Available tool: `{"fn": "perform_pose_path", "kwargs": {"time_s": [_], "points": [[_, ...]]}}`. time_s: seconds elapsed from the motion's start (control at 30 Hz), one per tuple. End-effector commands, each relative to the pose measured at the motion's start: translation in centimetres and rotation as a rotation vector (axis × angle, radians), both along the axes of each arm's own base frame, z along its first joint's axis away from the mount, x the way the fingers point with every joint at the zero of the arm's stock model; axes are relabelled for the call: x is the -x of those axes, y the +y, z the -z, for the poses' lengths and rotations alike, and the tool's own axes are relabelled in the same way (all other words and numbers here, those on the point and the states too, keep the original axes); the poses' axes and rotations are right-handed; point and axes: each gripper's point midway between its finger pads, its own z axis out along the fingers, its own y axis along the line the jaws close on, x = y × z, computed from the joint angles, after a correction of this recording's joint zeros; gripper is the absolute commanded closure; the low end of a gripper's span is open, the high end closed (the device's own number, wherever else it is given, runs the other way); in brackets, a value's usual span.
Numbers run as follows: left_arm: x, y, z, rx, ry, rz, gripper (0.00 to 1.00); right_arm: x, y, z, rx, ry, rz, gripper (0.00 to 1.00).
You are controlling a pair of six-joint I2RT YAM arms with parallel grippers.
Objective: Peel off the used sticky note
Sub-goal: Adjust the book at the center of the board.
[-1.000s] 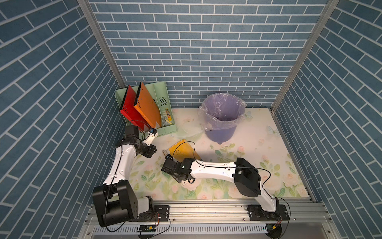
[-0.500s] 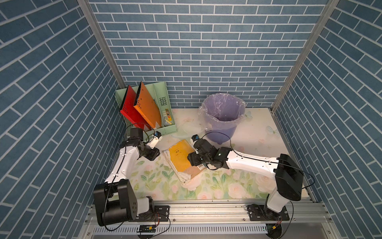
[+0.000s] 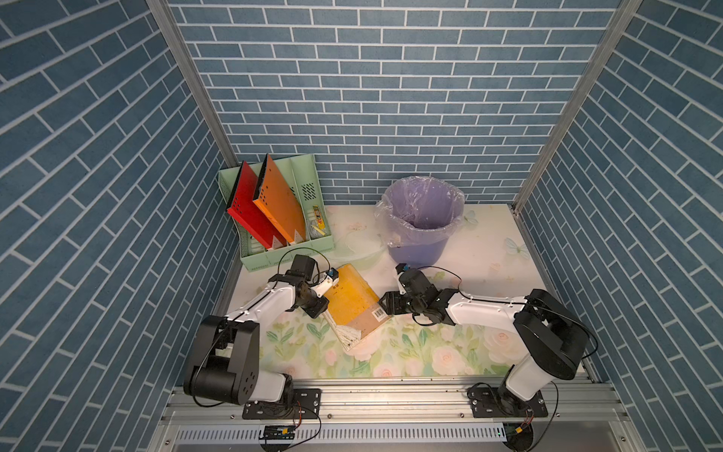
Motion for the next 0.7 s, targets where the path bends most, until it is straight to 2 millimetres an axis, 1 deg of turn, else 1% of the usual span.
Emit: {"fn": "perform_pose_path", "kwargs": {"time_s": [0.0, 0.13, 0.23, 0.37, 0.43, 0.47, 0.53, 0.6, 0.67], "points": [[-0.3, 0.0, 0.7, -0.03, -0.017, -0.011, 0.55, -0.6, 1.2, 0.4, -0.078, 0.03, 0.0, 0.33], [0.0, 0.2, 1.8, -0.056, -0.005, -0.003, 0.55, -0.8, 1.8, 1.5, -0.094, 0.059, -0.003, 0.33], [0.3, 0.6, 2.7, -0.084, 0.003, -0.001, 0.56, -0.7, 2.0, 2.6, -0.117, 0.098, -0.007, 0.33], [0.5, 1.0, 3.5, -0.106, 0.011, 0.004, 0.56, 0.1, 2.8, 3.9, -0.168, 0.165, -0.026, 0.35], [0.5, 1.1, 3.7, -0.112, 0.012, 0.004, 0.56, 0.8, 3.8, 3.9, -0.247, 0.216, -0.048, 0.37], [0.4, 1.1, 3.8, -0.113, 0.014, 0.005, 0.56, 1.2, 4.4, 3.7, -0.297, 0.24, -0.056, 0.39], [0.4, 1.1, 3.8, -0.115, 0.015, 0.006, 0.56, 1.9, 5.7, 2.6, -0.404, 0.275, -0.081, 0.42], [0.3, 1.1, 3.8, -0.117, 0.014, 0.01, 0.56, 2.0, 7.0, 0.1, -0.522, 0.254, -0.107, 0.44], [0.2, 1.1, 3.8, -0.123, 0.015, 0.014, 0.56, 2.6, 8.1, -2.1, -0.619, 0.248, -0.137, 0.46]]}}
